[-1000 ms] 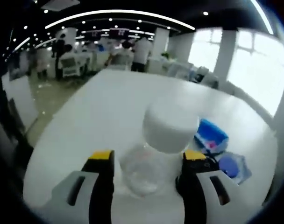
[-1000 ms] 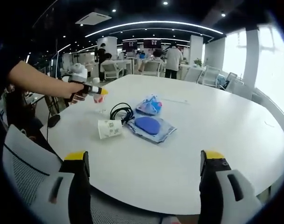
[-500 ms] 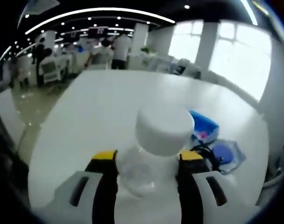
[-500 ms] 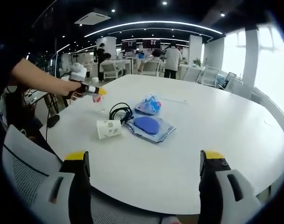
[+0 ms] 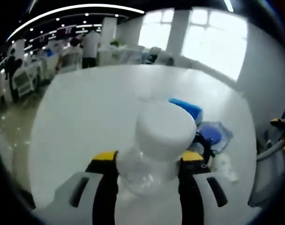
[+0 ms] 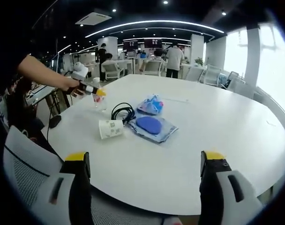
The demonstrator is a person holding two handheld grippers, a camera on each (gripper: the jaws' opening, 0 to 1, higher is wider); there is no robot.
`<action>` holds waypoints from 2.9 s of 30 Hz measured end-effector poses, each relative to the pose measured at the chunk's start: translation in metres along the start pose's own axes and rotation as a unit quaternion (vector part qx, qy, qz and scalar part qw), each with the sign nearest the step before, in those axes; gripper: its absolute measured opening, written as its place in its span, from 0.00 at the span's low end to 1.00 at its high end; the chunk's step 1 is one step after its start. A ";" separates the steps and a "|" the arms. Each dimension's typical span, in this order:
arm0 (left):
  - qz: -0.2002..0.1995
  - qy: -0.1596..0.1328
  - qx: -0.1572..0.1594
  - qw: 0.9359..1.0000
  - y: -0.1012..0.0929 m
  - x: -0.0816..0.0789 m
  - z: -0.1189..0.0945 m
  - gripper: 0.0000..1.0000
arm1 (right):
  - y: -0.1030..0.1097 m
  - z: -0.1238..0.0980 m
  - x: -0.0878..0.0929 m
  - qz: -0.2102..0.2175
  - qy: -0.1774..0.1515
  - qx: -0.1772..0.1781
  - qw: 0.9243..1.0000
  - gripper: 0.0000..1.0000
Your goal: Arrange the tabletop items into an orderly group along one side of the table until the central work area is clear of visible clutter.
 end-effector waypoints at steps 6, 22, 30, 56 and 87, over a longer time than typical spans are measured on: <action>0.010 0.011 0.003 1.000 0.001 -0.001 0.000 0.48 | 0.000 0.001 0.001 -0.003 0.005 0.000 1.000 0.98; -0.106 -0.034 -0.051 0.992 -0.002 0.001 -0.015 0.45 | 0.001 0.002 0.000 -0.011 0.004 0.000 1.000 0.96; -0.088 -0.031 -0.057 0.994 -0.001 0.001 -0.016 0.44 | 0.001 0.001 0.000 -0.012 -0.001 0.000 1.000 0.94; -0.028 -0.035 -0.053 0.998 -0.015 0.002 -0.042 0.51 | 0.005 0.003 0.000 -0.021 0.000 -0.015 1.000 0.95; -0.025 -0.113 -0.066 0.991 -0.124 0.021 -0.149 0.65 | 0.008 0.003 -0.007 -0.028 -0.008 -0.063 0.998 1.00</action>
Point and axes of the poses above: the point that each gripper's makers call its tool centre point, and the gripper's own axes: z roughly forward along the fingers, y roughly to its left, x roughly out of its underside, the point moved 8 cm from there along -z, roughly backward along the fingers, and after that the axes turned 2 degrees about z, right-handed, at the moved point
